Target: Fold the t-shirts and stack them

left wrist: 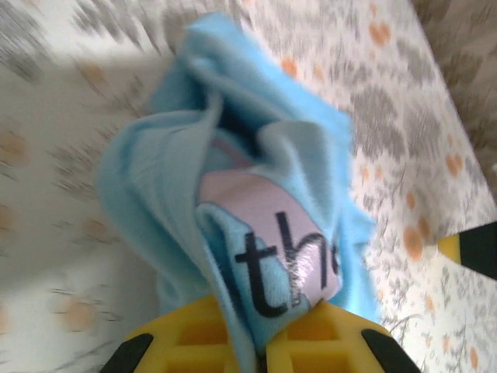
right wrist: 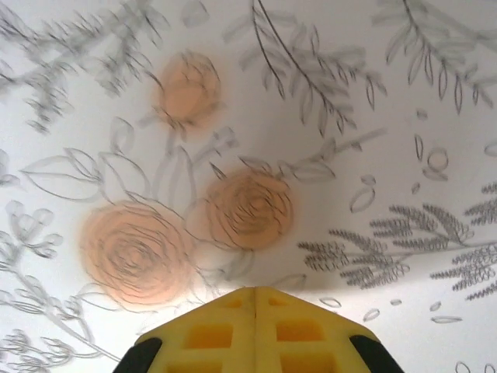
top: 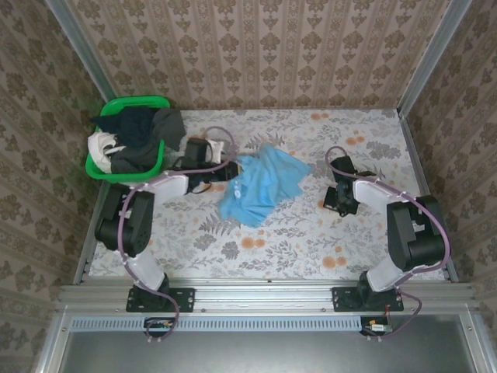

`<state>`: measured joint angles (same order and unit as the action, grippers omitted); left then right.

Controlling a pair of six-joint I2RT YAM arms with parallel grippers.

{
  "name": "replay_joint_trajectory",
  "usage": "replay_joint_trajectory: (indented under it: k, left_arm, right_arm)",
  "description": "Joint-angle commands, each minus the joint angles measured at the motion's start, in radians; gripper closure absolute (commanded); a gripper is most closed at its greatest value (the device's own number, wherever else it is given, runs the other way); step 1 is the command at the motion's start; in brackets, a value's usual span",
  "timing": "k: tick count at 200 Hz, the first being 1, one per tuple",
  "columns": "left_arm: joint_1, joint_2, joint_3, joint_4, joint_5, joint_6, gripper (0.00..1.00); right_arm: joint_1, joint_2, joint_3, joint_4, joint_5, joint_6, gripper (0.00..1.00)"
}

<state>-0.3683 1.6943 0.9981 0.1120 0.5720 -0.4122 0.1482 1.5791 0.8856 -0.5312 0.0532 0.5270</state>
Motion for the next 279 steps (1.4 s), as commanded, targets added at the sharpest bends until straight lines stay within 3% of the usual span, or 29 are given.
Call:
replay_joint_trajectory:
  k: [1,5,13,18,27,46,72,98,118,144,165,181,215,229,262,279]
  left_arm:
    - [0.0,-0.046,0.038,-0.094,0.015,0.049,0.83]
    - [0.0,-0.039,0.053,-0.116,-0.003,0.055,0.76]
    - [0.003,-0.01,0.096,-0.19,-0.033,0.069,0.58]
    - [0.006,0.014,0.123,-0.246,-0.041,0.079,0.57]
    - [0.018,0.049,0.145,-0.29,-0.041,0.083,0.56]
    - [0.041,0.041,0.094,-0.259,-0.064,0.055,0.49]
    - [0.05,-0.054,0.037,-0.34,-0.243,0.089,0.39]
    - [0.076,-0.138,-0.032,-0.381,-0.345,0.124,0.26]
    - [0.096,-0.173,-0.082,-0.376,-0.344,0.14,0.24]
    - [0.098,-0.171,-0.133,-0.326,-0.313,0.147,0.22]
    - [0.108,-0.107,-0.117,-0.302,-0.28,0.157,0.32]
    - [0.128,-0.055,-0.081,-0.306,-0.252,0.159,0.44]
    - [0.163,-0.071,-0.005,-0.322,-0.19,0.16,0.88]
    - [0.17,-0.11,0.039,-0.367,-0.205,0.173,0.99]
    - [0.194,-0.165,0.15,-0.442,-0.258,0.188,1.0]
    - [0.198,-0.141,0.215,-0.459,-0.283,0.186,1.0]
  right_arm:
    - [-0.003,-0.027,0.063,0.027,-0.017,0.002,1.0]
    - [0.0,-0.032,0.067,0.037,-0.03,0.008,0.99]
    - [0.01,-0.037,0.076,0.055,-0.057,0.018,0.86]
    - [0.021,-0.034,0.087,0.062,-0.069,0.024,0.78]
    - [0.05,-0.022,0.111,0.071,-0.082,0.027,0.74]
    - [0.145,0.037,0.178,0.094,-0.085,0.021,0.61]
    - [0.261,0.187,0.312,0.103,-0.083,0.011,0.51]
    - [0.316,0.347,0.446,0.107,-0.126,0.021,0.45]
    - [0.37,0.416,0.498,0.142,-0.175,0.041,0.43]
    - [0.405,0.484,0.535,0.125,-0.142,0.077,0.44]
    - [0.401,0.509,0.557,0.088,-0.064,0.075,0.51]
    - [0.389,0.49,0.543,0.11,-0.052,0.063,0.68]
    - [0.341,0.417,0.539,0.087,-0.043,0.011,0.99]
    - [0.305,0.328,0.489,0.08,-0.013,-0.003,1.0]
    - [0.205,0.044,0.3,0.11,0.01,0.001,1.0]
    - [0.197,-0.027,0.253,0.12,-0.018,-0.009,1.0]
